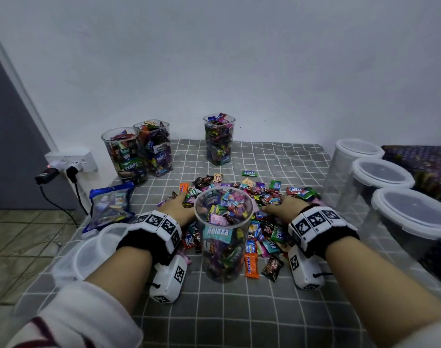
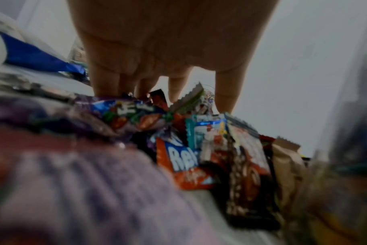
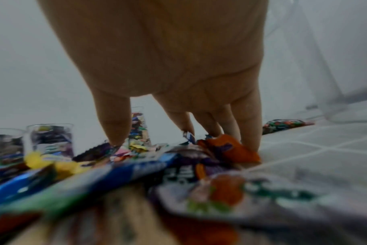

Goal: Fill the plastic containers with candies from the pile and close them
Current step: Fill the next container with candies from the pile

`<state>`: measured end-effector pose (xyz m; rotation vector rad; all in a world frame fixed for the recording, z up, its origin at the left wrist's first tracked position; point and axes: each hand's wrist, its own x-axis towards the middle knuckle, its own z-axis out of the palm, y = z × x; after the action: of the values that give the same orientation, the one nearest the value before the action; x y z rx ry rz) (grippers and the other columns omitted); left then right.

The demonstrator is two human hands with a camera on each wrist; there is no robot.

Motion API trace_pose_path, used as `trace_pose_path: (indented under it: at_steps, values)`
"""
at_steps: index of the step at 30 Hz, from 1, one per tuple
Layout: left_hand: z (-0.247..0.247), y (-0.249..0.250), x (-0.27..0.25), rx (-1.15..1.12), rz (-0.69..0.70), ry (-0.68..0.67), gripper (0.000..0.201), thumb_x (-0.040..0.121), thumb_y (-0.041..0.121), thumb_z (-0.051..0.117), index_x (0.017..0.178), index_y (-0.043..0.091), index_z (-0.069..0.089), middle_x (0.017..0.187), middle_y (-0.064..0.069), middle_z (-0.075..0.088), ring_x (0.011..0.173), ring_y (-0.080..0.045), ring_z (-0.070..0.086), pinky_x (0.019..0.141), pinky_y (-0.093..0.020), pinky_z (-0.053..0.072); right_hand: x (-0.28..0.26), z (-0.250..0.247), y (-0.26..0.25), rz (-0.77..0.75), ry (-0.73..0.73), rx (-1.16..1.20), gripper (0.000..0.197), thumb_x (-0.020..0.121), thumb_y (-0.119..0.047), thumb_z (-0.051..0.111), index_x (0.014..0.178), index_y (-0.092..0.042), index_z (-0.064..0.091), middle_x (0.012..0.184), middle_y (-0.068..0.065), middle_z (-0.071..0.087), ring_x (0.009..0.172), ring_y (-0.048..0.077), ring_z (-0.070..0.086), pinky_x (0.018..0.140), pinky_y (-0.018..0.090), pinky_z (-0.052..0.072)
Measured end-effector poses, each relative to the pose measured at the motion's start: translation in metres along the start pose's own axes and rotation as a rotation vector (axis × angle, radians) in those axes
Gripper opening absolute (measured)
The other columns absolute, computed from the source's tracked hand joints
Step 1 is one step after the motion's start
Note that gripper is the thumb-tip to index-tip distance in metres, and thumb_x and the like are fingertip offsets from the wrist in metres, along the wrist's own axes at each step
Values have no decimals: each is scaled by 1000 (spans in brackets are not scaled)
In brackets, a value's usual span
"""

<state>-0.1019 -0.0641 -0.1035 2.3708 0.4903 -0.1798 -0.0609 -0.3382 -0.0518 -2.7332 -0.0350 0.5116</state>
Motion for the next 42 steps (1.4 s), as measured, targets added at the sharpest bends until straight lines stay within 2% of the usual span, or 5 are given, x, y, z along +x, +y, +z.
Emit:
trace_pose_path:
  at_steps: [5,10,16,29,42]
  values:
    - [-10,28,-43,140,110,-22,78,57,77,43,123,38,56,120,4,64,105,-21,60,91,-36,48,-13,8,-12,-129,3,-167,83,83,-58,58,146,-13,27,141,11,45,125,28,47,95,34,43]
    - [-16,45,-67,292,140,50,27,90,40,55,109,25,68,111,-6,67,97,-26,61,72,-26,43,-19,12,-24,-257,19,-320,65,85,-46,62,142,-26,37,130,6,56,117,25,54,91,35,48]
    - [-14,54,-69,428,90,81,26,93,23,50,109,12,68,111,-10,66,99,-27,62,74,-30,46,-28,12,-31,-325,95,-377,33,88,-36,59,117,-21,58,115,7,64,107,25,58,91,37,50]
    - [-14,54,-77,387,150,196,17,89,21,51,76,15,62,86,-11,65,70,-25,47,62,-29,37,-39,10,-35,-337,240,-269,26,96,-30,47,106,-17,66,103,10,68,98,28,61,83,35,51]
    - [-12,56,-83,288,224,303,17,89,22,51,96,17,66,98,-10,67,92,-32,60,69,-34,45,-44,6,-30,-442,365,-1,25,94,-27,52,106,-14,69,103,10,69,96,27,60,81,33,47]
